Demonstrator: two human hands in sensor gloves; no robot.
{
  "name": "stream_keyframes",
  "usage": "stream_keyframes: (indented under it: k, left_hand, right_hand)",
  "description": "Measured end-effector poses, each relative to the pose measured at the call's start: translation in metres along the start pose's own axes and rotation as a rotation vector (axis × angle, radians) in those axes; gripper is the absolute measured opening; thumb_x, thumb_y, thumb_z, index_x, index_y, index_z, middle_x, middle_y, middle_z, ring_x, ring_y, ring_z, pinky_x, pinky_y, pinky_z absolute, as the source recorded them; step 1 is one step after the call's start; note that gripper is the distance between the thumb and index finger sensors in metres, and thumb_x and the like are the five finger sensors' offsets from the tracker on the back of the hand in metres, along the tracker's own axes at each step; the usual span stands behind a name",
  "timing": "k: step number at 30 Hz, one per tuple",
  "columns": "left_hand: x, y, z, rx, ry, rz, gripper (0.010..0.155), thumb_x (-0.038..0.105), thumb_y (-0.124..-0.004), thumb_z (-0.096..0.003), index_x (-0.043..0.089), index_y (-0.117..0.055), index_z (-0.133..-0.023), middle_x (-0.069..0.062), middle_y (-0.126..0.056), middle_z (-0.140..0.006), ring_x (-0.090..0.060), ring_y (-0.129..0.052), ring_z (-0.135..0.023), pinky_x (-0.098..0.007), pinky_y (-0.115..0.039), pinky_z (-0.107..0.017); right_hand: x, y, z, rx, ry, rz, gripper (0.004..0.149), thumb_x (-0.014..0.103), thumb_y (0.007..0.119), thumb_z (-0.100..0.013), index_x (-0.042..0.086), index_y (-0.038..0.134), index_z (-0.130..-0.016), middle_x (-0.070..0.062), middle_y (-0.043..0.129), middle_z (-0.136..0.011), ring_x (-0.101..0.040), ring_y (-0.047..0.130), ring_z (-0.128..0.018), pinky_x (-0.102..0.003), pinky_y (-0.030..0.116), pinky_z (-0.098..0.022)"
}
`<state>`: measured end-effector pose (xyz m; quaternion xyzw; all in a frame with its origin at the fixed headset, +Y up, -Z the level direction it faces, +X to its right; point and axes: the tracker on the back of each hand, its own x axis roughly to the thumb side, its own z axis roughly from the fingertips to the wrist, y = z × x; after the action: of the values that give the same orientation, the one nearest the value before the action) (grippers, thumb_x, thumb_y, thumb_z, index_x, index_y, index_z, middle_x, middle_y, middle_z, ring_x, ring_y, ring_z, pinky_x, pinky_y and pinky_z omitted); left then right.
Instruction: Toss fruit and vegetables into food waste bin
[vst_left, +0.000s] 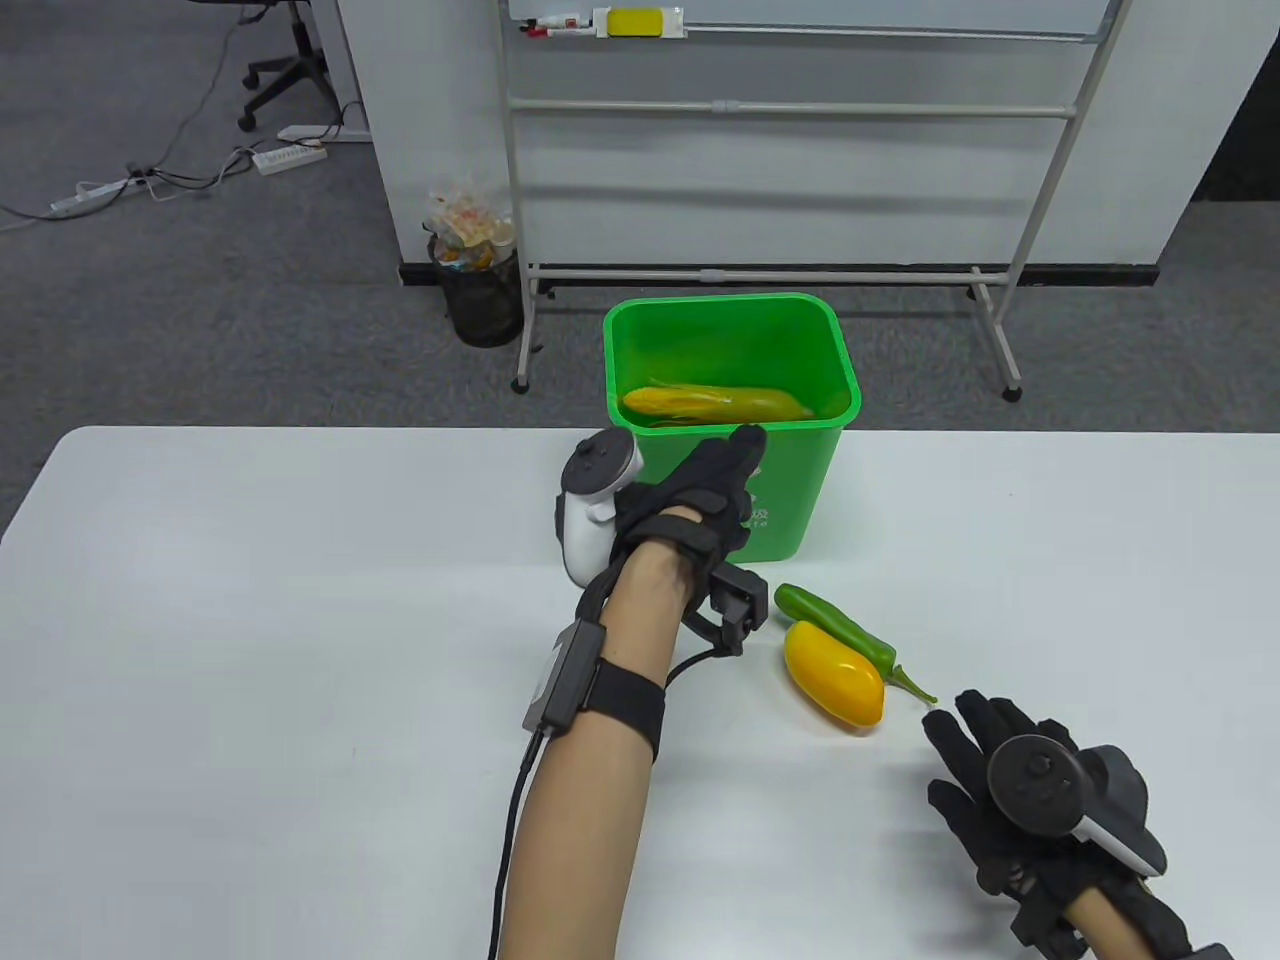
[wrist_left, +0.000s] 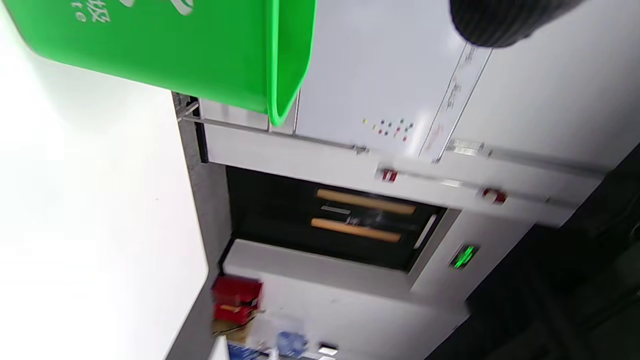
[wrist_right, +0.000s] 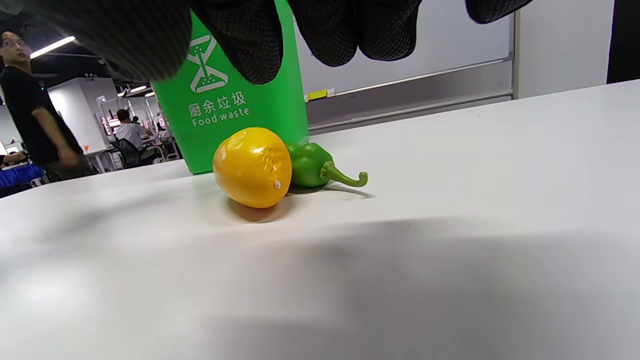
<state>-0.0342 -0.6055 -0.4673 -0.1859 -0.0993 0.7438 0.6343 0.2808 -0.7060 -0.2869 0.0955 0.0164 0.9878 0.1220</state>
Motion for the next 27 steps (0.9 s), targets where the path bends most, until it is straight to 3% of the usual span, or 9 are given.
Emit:
stream_keyframes:
  k: [5, 11, 13, 15, 19, 21, 23, 27]
  left_hand:
    - [0.01, -0.008, 0.013, -0.039, -0.095, -0.049, 0.096, 0.063, -0.063, -0.0509, 0.001, -0.016, -0.106, -0.036, -0.019, -0.109, -0.063, -0.038, -0.098, -0.073, -0.043, -0.068]
    - [0.023, -0.063, 0.034, 0.03, -0.295, -0.552, 0.085, 0.058, -0.068, -0.0483, 0.005, -0.036, -0.106, -0.034, -0.036, -0.109, -0.062, -0.051, -0.096, -0.072, -0.05, -0.066]
    - [0.007, -0.088, 0.038, 0.034, -0.387, -0.798, 0.081, 0.056, -0.071, -0.0463, 0.007, -0.045, -0.106, -0.031, -0.041, -0.109, -0.061, -0.054, -0.095, -0.072, -0.051, -0.066]
    - [-0.019, -0.109, 0.036, -0.047, -0.439, -1.094, 0.08, 0.056, -0.072, -0.0454, 0.008, -0.047, -0.105, -0.03, -0.043, -0.11, -0.06, -0.054, -0.096, -0.072, -0.051, -0.066]
    - [-0.087, -0.139, 0.02, -0.248, -0.406, -1.691, 0.082, 0.053, -0.077, -0.042, 0.017, -0.042, -0.106, -0.023, -0.033, -0.114, -0.056, -0.043, -0.103, -0.072, -0.044, -0.071]
    - [-0.116, -0.143, 0.01, -0.313, -0.379, -1.868, 0.085, 0.051, -0.082, -0.0395, 0.022, -0.038, -0.106, -0.017, -0.029, -0.115, -0.052, -0.037, -0.106, -0.072, -0.04, -0.073]
    - [-0.141, -0.144, -0.003, -0.372, -0.321, -1.919, 0.089, 0.051, -0.086, -0.037, 0.026, -0.034, -0.106, -0.014, -0.026, -0.115, -0.051, -0.034, -0.107, -0.072, -0.038, -0.073]
    - [-0.161, -0.144, -0.022, -0.416, -0.234, -1.885, 0.095, 0.05, -0.089, -0.0362, 0.032, -0.025, -0.105, -0.009, -0.018, -0.116, -0.048, -0.024, -0.109, -0.072, -0.03, -0.074]
  right_hand:
    - [0.006, -0.002, 0.001, -0.015, -0.019, 0.009, 0.072, 0.051, 0.073, -0.042, 0.024, 0.057, -0.107, -0.013, 0.046, -0.115, -0.044, 0.051, -0.11, -0.075, 0.039, -0.073]
    - [0.004, -0.003, 0.001, -0.02, -0.008, 0.0, 0.071, 0.051, 0.073, -0.042, 0.024, 0.057, -0.106, -0.013, 0.046, -0.115, -0.044, 0.051, -0.11, -0.075, 0.039, -0.073]
    - [0.003, -0.005, 0.002, -0.023, -0.001, -0.008, 0.071, 0.051, 0.073, -0.042, 0.024, 0.057, -0.107, -0.013, 0.047, -0.115, -0.044, 0.051, -0.11, -0.075, 0.038, -0.073]
    - [0.001, -0.006, 0.002, -0.026, 0.001, -0.018, 0.071, 0.051, 0.073, -0.042, 0.024, 0.058, -0.106, -0.013, 0.046, -0.115, -0.044, 0.051, -0.11, -0.075, 0.038, -0.073]
    - [-0.002, -0.008, 0.003, -0.029, 0.01, -0.035, 0.071, 0.05, 0.073, -0.042, 0.023, 0.058, -0.106, -0.013, 0.046, -0.115, -0.044, 0.05, -0.11, -0.075, 0.038, -0.073]
    - [-0.004, -0.008, 0.003, -0.029, 0.017, -0.046, 0.071, 0.05, 0.073, -0.042, 0.023, 0.058, -0.106, -0.013, 0.046, -0.115, -0.044, 0.05, -0.11, -0.075, 0.037, -0.073]
    - [-0.007, -0.009, 0.003, -0.027, 0.025, -0.06, 0.071, 0.05, 0.074, -0.042, 0.023, 0.058, -0.106, -0.013, 0.046, -0.115, -0.044, 0.05, -0.11, -0.075, 0.037, -0.073]
    - [-0.011, -0.009, 0.002, -0.024, 0.033, -0.079, 0.071, 0.049, 0.074, -0.042, 0.023, 0.058, -0.106, -0.013, 0.046, -0.115, -0.044, 0.049, -0.11, -0.075, 0.036, -0.073]
